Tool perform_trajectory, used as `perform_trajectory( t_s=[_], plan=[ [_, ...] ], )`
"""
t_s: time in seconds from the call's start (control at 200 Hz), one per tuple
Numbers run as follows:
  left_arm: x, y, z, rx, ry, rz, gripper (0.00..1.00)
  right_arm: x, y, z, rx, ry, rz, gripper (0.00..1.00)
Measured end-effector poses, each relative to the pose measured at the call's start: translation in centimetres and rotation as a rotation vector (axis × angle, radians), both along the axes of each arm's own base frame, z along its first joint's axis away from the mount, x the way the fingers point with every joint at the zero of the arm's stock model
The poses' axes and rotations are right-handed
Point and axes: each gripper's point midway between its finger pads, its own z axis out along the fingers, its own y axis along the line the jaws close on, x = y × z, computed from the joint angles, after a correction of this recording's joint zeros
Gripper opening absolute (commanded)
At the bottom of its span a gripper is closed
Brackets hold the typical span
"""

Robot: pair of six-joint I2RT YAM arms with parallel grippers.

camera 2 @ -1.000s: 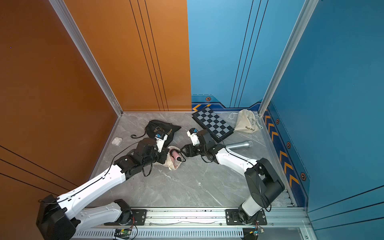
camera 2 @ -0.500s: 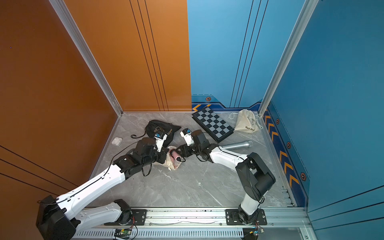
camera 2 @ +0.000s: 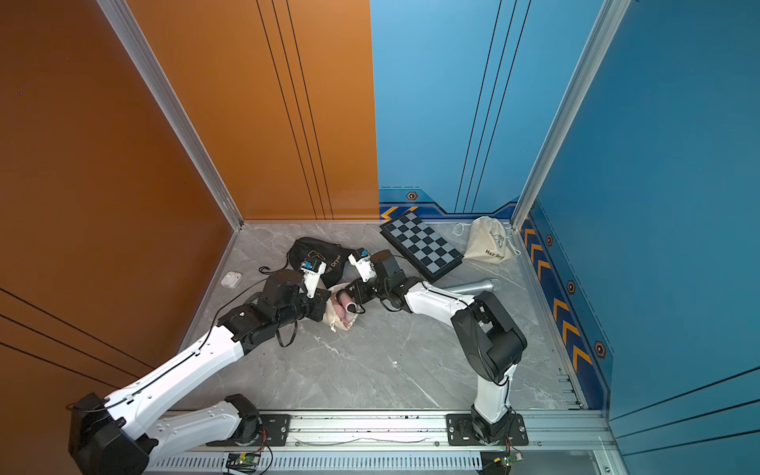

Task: Pack away hair dryers
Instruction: Pull the drawstrings on both sides of the drawstring bag.

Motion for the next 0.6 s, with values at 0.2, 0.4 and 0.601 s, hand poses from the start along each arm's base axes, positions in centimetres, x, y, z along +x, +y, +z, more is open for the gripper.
perform_trajectory(
  t_s=[0.2,0.4,0.601],
  plan=[
    [1.3,2.4,2.5,-0.033,-0.024,0.090,0.00,-0.2,-1.1,5.9,0.023,0.007,-0.029,0.00],
    [2.5,3.3,3.9,-0.064,-0.017,0.126,0.00,-1.4,-1.9,10.6,0.043,0.059,-0.047,0.00],
    [3.1,2.6,3.9,-0.130,0.040,0.090,0.00,-2.5,-3.0,11.6,0.062,0.136,-0.063,0.00]
  ],
)
